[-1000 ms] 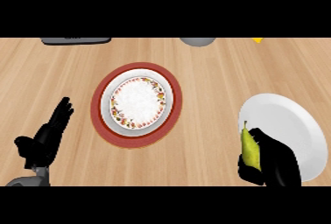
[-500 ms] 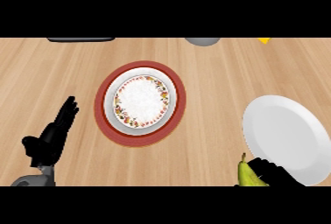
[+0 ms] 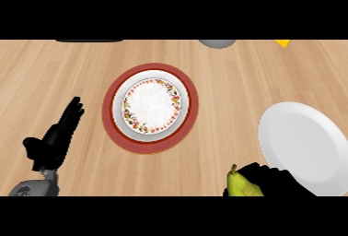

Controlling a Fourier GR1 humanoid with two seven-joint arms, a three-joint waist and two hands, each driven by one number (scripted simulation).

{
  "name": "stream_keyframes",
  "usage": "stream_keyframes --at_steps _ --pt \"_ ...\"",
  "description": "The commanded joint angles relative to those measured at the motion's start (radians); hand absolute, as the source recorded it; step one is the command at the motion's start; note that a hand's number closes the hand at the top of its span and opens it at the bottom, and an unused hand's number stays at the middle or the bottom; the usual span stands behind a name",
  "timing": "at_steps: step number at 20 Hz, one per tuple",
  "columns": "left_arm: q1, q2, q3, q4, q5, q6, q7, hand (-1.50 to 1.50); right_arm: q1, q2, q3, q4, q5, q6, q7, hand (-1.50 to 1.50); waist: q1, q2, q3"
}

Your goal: Pick the pear from the plate and place it in the plate

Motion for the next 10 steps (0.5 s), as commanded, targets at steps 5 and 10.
stream_keyframes --at_steps 5,10 --pt "0.033 -0.026 -0.021 -0.042 -0.039 0.015 -0.009 0.0 -0.337 0.083 -0.161 0.22 -0.195 0.098 0.107 1.5 0.017 0.003 0.0" --pt "-0.004 -0.015 -0.001 0.007 -0.022 -0.022 -0.024 0.0 -0.513 0.084 -0.174 0.475 -0.352 -0.08 0.171 1.5 0.021 0.005 0.0"
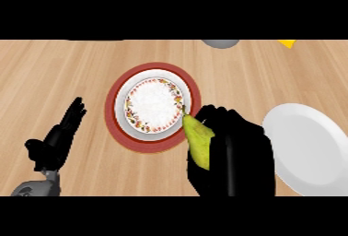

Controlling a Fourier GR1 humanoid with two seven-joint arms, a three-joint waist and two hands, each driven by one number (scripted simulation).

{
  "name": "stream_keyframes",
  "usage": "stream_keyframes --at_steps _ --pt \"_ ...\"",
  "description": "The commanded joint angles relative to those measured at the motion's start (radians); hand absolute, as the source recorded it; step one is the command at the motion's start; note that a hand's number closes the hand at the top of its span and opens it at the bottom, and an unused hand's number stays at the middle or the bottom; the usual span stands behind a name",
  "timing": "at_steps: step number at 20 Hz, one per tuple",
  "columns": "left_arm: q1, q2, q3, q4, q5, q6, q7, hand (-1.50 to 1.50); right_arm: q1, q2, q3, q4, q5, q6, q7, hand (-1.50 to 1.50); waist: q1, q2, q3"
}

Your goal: Pick the pear from the plate and place it in the plate

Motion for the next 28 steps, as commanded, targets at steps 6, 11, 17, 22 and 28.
stream_keyframes --at_steps 6,11,17,22,28 --pt "0.009 0.007 0.015 0.006 -0.008 -0.01 -0.011 0.0 -0.303 0.012 -0.041 0.446 -0.228 -0.277 0.092 1.5 0.012 0.002 0.0" --pt "-0.056 -0.03 -0.01 0.058 -0.027 0.001 -0.006 0.0 -0.447 0.012 0.004 0.674 -0.323 -0.435 0.131 1.5 0.025 0.006 0.0" --pt "-0.058 -0.026 0.0 0.042 -0.01 -0.014 -0.003 0.0 -0.447 0.012 -0.082 0.772 -0.338 -0.674 0.122 1.5 0.039 0.01 0.001" --pt "-0.045 -0.057 -0.046 0.03 -0.058 0.014 -0.013 0.0 -0.495 0.012 -0.043 0.94 -0.425 -0.751 0.169 -1.5 0.056 0.01 0.0" --pt "-0.071 -0.036 -0.017 0.023 -0.04 0.006 0.018 0.0 -0.515 0.012 -0.093 0.981 -0.491 -0.934 0.1 -1.5 0.045 0.008 0.001"
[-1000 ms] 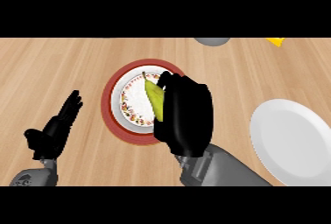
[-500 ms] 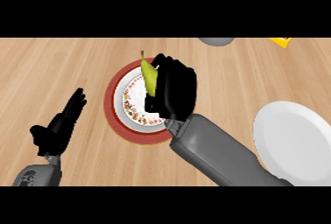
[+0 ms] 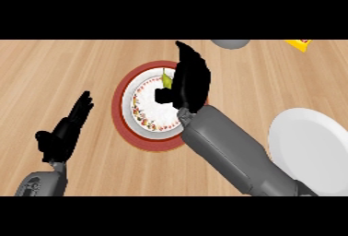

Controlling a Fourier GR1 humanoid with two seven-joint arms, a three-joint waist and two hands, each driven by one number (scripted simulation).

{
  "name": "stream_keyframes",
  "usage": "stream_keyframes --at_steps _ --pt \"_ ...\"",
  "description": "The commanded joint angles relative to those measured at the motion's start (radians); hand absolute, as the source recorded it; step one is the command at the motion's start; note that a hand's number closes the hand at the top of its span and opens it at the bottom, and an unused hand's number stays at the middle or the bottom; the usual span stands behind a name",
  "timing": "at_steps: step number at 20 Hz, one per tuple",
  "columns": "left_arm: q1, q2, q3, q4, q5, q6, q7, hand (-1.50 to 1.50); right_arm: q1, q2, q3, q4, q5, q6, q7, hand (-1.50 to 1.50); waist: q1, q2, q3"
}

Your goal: Pick the pear from the plate and place it in the plate

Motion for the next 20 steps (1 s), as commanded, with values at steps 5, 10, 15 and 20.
stream_keyframes --at_steps 5,10,15,20 --pt "0.061 0.023 0.027 -0.005 0.022 -0.025 -0.024 0.0 0.056 0.009 -0.046 -0.032 -0.008 -0.434 0.05 -1.5 -0.015 -0.007 0.001" --pt "0.006 0.006 0.038 0.01 0.012 0.018 0.022 0.0 0.244 0.009 -0.052 -0.219 -0.095 -0.538 -0.091 -1.5 -0.07 -0.01 0.002" --pt "0.028 0.026 0.068 0.005 0.021 0.007 -0.005 0.0 0.482 -0.081 -0.007 -0.439 -0.184 -0.528 -0.261 -1.5 -0.074 -0.012 0.001" --pt "0.07 0.033 0.052 -0.094 0.046 -0.036 0.051 0.0 0.708 -0.295 0.072 -0.645 -0.353 -0.51 -0.432 -1.5 -0.065 -0.013 0.003"
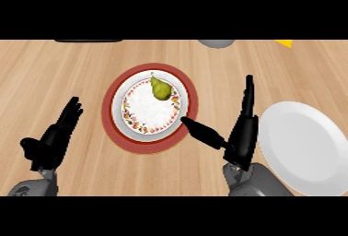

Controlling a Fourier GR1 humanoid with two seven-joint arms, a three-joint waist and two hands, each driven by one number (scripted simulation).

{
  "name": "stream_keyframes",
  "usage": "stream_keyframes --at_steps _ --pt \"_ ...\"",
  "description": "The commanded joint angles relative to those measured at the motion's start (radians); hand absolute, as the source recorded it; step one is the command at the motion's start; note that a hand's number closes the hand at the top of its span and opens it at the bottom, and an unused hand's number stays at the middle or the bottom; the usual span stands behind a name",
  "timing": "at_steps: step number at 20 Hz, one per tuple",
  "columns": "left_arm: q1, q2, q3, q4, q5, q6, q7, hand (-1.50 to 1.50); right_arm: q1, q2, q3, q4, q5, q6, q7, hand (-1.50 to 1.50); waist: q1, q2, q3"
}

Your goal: Pick the pear from the plate and place it in the plate

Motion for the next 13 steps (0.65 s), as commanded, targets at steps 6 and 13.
stream_keyframes --at_steps 6,13 --pt "0.073 -0.017 -0.001 -0.019 -0.017 -0.008 -0.041 0.0 0.275 -0.205 0.071 -0.148 -0.337 -0.042 -0.388 -1.5 0.008 0.003 0.0" --pt "0.022 -0.041 -0.007 0.008 -0.063 0.02 -0.024 0.0 0.375 -0.172 -0.074 -0.083 -0.562 0.084 -0.75 -1.5 0.003 0.002 0.0"
